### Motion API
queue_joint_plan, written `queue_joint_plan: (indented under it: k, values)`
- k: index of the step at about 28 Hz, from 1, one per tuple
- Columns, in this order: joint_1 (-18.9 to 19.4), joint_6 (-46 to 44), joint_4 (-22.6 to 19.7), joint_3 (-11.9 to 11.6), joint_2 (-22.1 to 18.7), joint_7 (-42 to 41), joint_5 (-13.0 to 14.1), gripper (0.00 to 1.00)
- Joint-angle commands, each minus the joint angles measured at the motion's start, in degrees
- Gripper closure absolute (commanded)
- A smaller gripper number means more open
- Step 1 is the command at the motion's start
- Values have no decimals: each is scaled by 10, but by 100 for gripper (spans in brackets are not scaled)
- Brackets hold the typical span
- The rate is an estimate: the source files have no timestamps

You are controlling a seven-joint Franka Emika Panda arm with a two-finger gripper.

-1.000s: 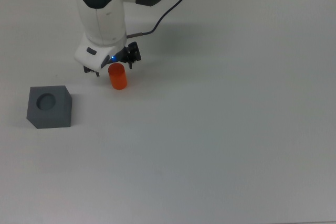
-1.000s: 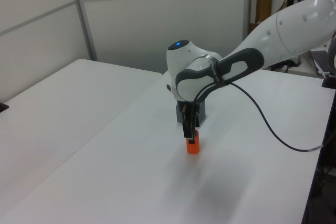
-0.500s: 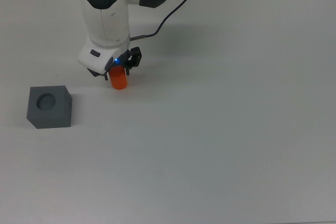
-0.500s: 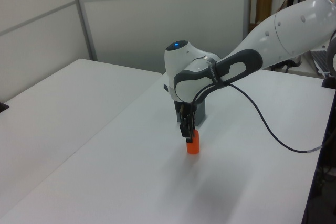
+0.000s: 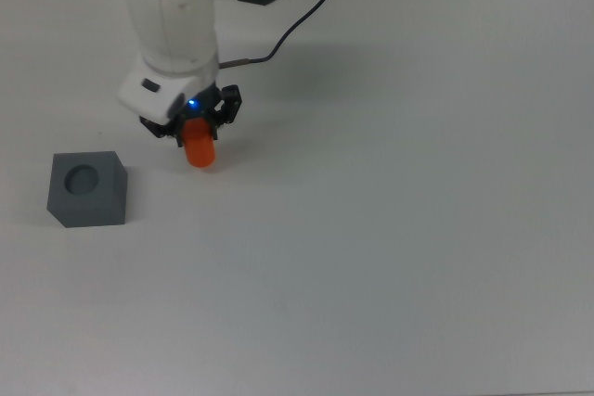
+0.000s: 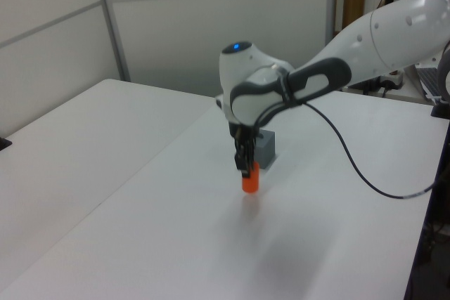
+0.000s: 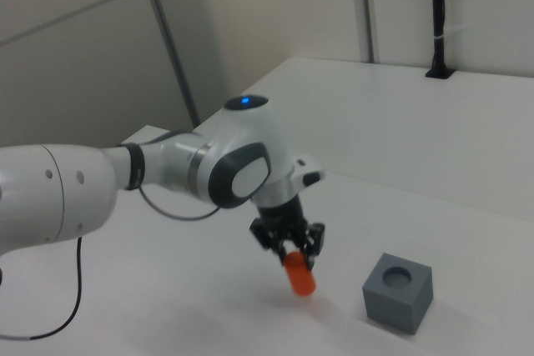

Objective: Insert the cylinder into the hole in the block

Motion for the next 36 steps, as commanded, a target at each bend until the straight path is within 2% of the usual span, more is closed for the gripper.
queue_joint_plan:
  k: [1, 10, 18, 36]
  values:
    - [-34, 0, 60, -9, -4, -3, 40, 100]
    - [-75, 14, 96, -37, 2, -4, 50, 100]
    - [-91, 110, 97, -41, 30, -2, 57, 100]
    - [-91, 53, 85, -42, 31, -7, 45, 100]
